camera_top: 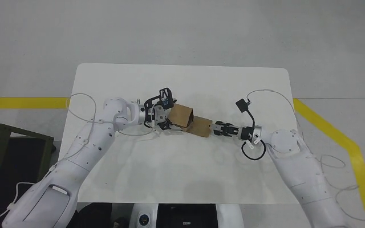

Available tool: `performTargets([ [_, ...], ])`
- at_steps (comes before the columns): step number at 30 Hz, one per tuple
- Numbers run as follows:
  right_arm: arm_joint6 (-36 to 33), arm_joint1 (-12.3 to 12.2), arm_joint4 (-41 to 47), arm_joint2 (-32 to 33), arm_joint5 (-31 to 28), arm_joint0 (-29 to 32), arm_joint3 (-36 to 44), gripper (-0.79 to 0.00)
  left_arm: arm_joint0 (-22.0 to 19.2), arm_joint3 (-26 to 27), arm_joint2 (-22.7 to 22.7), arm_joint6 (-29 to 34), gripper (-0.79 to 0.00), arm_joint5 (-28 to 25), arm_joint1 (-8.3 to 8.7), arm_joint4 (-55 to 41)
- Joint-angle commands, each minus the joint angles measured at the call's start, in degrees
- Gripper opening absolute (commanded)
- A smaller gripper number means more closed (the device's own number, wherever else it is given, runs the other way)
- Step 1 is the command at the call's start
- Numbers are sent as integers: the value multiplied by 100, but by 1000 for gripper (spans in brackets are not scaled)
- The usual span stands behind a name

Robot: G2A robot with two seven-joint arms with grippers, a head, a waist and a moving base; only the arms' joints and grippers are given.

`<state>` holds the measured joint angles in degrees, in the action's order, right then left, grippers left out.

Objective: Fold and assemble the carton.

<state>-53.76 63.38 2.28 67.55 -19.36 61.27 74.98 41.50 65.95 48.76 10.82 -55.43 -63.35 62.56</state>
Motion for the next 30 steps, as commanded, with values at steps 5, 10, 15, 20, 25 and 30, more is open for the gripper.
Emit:
performTargets([
  [5,103,72,64,-253,-54,-205,-264,-317,10,-3,29,24,0,-24,1,13],
  [10,21,159,221,-546,-124,-419,-416,-302,19,1,50,34,0,-22,-1,10],
  [15,-84,246,430,-804,-221,-610,-463,-305,25,-2,69,42,0,-35,-3,15],
  [20,-163,307,610,-958,-401,-748,-384,-280,34,-8,81,56,0,-45,-6,8],
  [25,-200,360,711,-1101,-493,-859,-325,-243,37,-4,99,72,0,-62,-5,27],
  [30,-113,433,689,-1293,-533,-996,-435,-283,53,6,130,83,0,-85,1,31],
])
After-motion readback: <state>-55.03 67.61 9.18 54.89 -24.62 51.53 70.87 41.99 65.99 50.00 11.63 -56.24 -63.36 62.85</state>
